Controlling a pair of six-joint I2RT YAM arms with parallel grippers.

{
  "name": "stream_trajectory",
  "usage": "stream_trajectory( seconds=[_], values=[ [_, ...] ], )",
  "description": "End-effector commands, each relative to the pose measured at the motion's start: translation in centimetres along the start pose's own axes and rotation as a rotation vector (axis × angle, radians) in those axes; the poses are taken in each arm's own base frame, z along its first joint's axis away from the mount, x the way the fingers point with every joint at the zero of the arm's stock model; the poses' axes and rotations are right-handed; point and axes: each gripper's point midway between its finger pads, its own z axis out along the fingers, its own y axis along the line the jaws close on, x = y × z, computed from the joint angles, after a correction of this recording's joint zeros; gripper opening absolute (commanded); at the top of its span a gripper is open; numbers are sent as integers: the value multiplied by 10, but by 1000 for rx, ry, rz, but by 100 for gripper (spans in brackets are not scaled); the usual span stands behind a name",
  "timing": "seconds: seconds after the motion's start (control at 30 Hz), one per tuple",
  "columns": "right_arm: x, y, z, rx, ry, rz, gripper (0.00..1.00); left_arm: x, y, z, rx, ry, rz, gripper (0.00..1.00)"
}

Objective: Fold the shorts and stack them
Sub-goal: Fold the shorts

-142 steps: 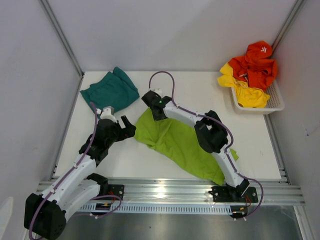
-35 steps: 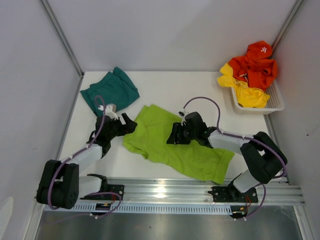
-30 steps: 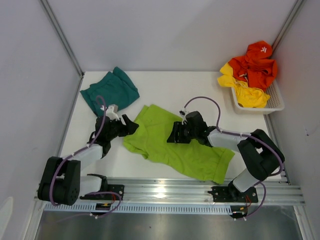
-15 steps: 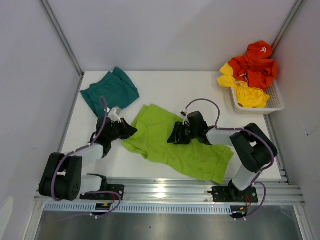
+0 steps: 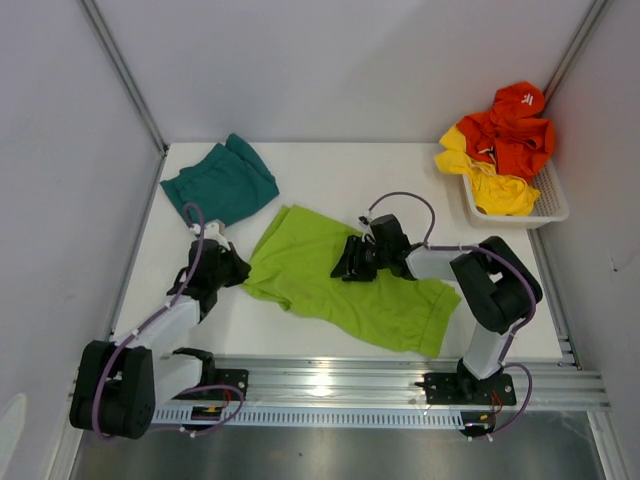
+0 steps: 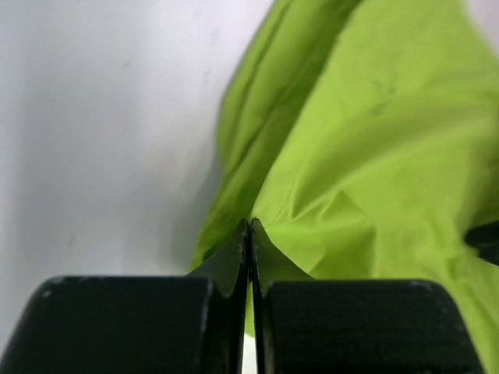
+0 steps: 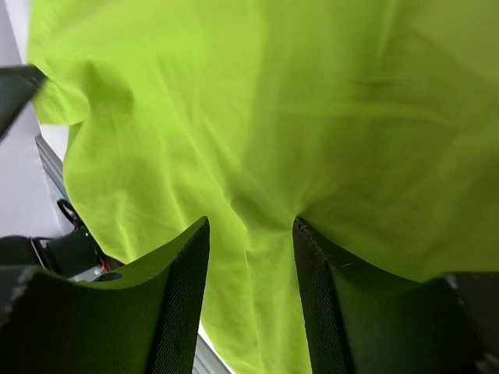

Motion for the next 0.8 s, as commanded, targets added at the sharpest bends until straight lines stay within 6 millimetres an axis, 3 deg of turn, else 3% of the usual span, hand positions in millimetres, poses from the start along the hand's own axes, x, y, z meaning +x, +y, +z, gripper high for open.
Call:
stream_trajectory(
  seconds=[0.0,0.07,0.1,0.2,0.3,0.33,0.43,0.53,0.63,0.67,0.73,0.77],
  values=[
    [6,-44,6,193,29,36,50,-14,29,7,-186,6,23,0],
    [-3,-42,7,202,18,10,50,-10,35,11,-201,44,22,0],
    [2,-48,4,239,41,17,50,-19,32,14,-194,35,18,0],
    [-3,-50,-2,281,39,-7,50,-28,30,26,-172,40,12,11],
    [-8,-51,-7,312,39,-30,50,-48,32,29,-217,3,19,43],
    [-10,-51,-8,320,37,-35,51,-54,34,29,-233,-16,21,63],
    [-18,-39,-11,302,38,-61,54,-74,26,25,-232,-56,11,84],
    [-30,-16,-19,251,26,-88,57,-75,3,23,-143,-60,0,85],
    [-40,6,-44,234,-11,-107,61,-78,-26,16,-92,-73,51,85],
    [-43,14,-60,242,-39,-116,62,-80,-36,13,-78,-74,63,86],
    [-38,12,-77,269,-51,-105,68,-80,-62,4,-20,-85,99,86],
    [-36,13,-96,296,-80,-100,70,-78,-72,1,0,-83,112,86]
  ],
)
